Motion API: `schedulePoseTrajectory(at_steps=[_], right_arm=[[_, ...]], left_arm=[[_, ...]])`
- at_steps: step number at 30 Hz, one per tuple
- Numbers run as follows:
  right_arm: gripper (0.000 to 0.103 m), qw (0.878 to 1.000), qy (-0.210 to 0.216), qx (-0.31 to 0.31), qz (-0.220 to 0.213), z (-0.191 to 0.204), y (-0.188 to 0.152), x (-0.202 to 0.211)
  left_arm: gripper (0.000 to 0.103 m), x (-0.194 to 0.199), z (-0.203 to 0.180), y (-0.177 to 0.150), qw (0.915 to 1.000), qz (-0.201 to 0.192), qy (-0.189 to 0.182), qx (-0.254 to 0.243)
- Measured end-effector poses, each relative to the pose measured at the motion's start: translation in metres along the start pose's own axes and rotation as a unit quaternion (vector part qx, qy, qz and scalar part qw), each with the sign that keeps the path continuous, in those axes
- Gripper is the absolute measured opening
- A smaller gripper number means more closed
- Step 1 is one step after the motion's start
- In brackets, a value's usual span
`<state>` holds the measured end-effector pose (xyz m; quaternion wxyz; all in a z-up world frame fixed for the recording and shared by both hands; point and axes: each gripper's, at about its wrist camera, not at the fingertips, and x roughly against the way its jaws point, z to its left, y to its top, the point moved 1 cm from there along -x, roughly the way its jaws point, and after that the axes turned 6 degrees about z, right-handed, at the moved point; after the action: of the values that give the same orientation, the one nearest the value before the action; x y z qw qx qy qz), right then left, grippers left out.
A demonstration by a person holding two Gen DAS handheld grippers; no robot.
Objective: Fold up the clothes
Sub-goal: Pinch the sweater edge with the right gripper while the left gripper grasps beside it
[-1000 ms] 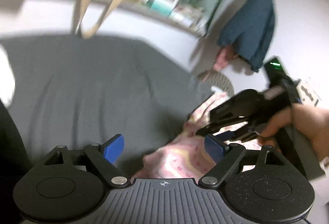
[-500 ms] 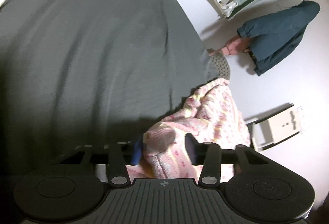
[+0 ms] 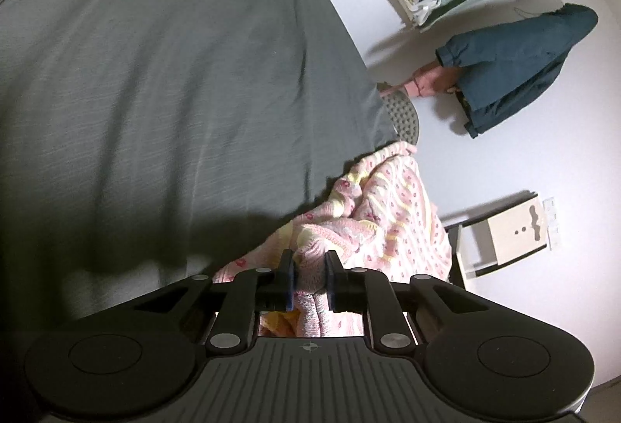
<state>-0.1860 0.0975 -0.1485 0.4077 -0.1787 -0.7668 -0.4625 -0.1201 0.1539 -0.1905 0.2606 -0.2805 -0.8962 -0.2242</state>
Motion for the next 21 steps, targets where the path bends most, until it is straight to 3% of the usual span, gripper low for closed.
schedulePoseTrajectory(at_steps=[1, 2, 4, 8, 13, 17, 21], right_arm=[[0.011, 1.000, 0.002, -0.005, 0.004, 0.000, 0.000, -0.002], [0.008, 1.000, -0.005, 0.007, 0.004, -0.001, -0.001, -0.003], [0.007, 0.999, -0.006, 0.038, -0.002, -0.002, -0.004, 0.004], [0.007, 0.996, 0.031, 0.089, 0.001, 0.000, -0.003, 0.020], [0.007, 0.988, 0.060, 0.142, 0.027, 0.008, 0.004, 0.020], [0.007, 0.985, 0.080, 0.137, 0.062, 0.004, 0.005, 0.003], [0.010, 0.988, 0.105, 0.077, 0.083, -0.008, 0.007, -0.011]], left_arm=[[0.014, 0.001, 0.001, 0.000, 1.0000, 0.001, 0.001, 0.002], [0.013, 0.001, 0.001, 0.000, 1.0000, 0.003, 0.002, 0.006], [0.013, 0.003, 0.005, 0.000, 0.9998, 0.006, 0.010, 0.019], [0.011, 0.006, 0.009, 0.001, 0.9992, 0.007, 0.022, 0.033], [0.011, 0.003, 0.007, 0.000, 0.9985, 0.015, 0.049, 0.020], [0.011, -0.005, 0.007, 0.000, 0.9957, 0.036, 0.083, 0.017], [0.015, -0.013, 0.004, 0.000, 0.9943, 0.045, 0.097, 0.009]])
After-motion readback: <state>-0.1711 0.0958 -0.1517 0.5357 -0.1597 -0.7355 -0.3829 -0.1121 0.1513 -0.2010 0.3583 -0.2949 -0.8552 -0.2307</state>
